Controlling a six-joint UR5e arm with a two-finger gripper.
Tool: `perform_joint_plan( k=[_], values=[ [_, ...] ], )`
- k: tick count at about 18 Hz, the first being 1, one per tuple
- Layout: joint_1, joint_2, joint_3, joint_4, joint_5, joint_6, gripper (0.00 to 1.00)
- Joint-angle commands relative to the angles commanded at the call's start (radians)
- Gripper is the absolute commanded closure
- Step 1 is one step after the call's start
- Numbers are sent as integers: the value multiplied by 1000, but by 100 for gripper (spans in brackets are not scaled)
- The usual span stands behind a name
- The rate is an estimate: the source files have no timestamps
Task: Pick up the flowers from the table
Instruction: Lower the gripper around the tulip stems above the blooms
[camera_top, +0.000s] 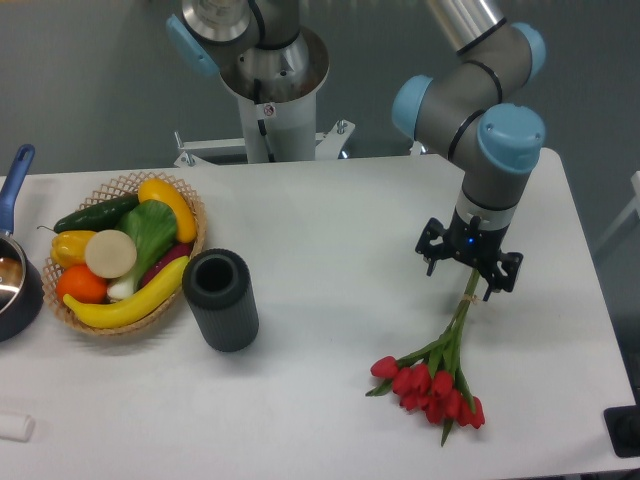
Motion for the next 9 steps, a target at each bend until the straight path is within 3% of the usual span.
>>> perform_joint_plan(
  k=[9],
  values=[
    [-32,-81,35,2,0,-15,0]
  ],
)
